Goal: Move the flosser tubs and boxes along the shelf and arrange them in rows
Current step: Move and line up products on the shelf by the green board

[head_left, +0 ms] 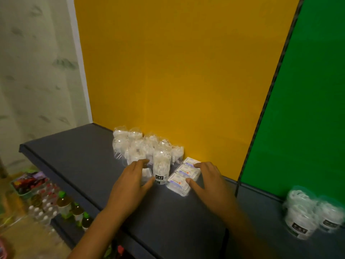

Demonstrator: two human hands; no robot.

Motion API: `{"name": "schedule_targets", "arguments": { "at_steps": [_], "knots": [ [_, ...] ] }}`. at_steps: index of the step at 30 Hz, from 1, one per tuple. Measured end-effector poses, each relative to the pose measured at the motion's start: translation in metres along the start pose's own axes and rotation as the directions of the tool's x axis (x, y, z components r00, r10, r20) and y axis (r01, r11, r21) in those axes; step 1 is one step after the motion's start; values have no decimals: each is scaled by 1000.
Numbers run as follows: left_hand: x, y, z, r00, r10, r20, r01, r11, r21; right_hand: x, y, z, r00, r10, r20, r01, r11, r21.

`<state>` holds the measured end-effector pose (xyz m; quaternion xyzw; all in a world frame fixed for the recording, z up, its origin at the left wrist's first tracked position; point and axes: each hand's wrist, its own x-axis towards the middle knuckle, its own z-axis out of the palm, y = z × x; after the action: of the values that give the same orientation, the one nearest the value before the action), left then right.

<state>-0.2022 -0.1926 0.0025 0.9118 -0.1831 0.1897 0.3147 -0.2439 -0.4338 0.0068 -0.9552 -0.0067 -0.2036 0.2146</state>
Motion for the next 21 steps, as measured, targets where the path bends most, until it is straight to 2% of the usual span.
{"name": "schedule_targets", "arguments": {
  "at_steps": [8,15,19,21],
  "knots": [
    [35,-28,44,1000,8,30,-4,992,-127,14,-8,35,985,164,-45,-164,986,14],
    [40,-35,56,999,30,-15,-32,988,-154,10,0,37,987,132,-96,-128,991,50],
    [43,-41,61,1000,5,10,-1,942,-337,4,5,33,990,103,-99,-99,994,38],
    [43,-41,60,999,-21,-32,4,895,-445,4,7,34,992,94,-88,-91,995,34]
  ]
}}
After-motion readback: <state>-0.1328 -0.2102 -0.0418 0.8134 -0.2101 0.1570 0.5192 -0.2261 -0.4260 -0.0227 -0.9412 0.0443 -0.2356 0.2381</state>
